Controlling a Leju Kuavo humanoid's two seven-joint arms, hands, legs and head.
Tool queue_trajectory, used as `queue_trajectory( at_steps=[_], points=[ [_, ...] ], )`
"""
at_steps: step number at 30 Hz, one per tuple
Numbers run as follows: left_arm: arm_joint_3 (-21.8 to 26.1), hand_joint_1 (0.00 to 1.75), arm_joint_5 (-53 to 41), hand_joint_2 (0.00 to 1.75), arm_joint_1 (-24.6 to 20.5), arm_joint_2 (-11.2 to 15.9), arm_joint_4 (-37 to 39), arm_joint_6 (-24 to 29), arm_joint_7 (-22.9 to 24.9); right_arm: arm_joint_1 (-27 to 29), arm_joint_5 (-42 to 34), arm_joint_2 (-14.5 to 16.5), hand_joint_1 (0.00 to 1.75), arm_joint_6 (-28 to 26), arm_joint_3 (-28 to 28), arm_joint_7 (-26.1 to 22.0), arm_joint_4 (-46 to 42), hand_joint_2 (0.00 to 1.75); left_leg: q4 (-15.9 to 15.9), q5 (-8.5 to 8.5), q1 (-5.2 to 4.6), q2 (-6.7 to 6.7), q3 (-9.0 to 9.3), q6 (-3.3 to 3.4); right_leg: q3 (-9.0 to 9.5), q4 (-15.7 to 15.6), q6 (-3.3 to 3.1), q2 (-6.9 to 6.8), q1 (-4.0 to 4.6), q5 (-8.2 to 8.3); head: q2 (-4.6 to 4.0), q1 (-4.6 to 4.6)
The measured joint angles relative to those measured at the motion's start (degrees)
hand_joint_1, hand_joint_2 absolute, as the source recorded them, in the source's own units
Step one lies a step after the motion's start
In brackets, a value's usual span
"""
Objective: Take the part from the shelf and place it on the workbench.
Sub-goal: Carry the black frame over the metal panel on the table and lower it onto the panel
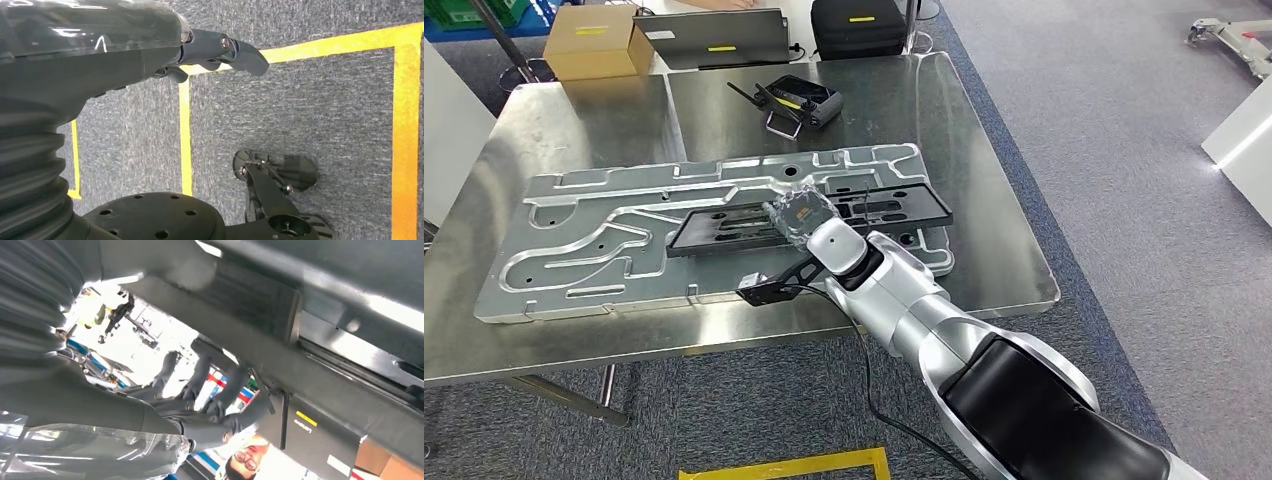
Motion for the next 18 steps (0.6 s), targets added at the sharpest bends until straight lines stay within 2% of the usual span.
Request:
queue_trajectory(
  at_steps=[1, 18],
  points=[
    [0.0, 0.00, 0.1, 0.00, 0.0, 0.0, 0.0, -0.1, -0.1, 0.0, 0.0, 0.0, 0.00, 0.0, 0.0, 0.0, 0.1, 1.75, 0.0, 0.00, 0.00, 0.00, 0.00, 0.00, 0.00, 0.0, 0.00, 0.00, 0.00, 0.00, 0.00, 0.00],
    [0.0, 0.00, 0.9, 0.00, 0.0, 0.2, 0.0, -0.6, -0.1, 0.1, -0.6, 0.0, 0.00, -0.4, -0.3, 0.7, 0.9, 1.75, 0.0, 0.00, 0.00, 0.00, 0.01, 0.00, 0.01, 0.0, 0.00, 0.00, 0.00, 0.00, 0.00, 0.00]
  ],
)
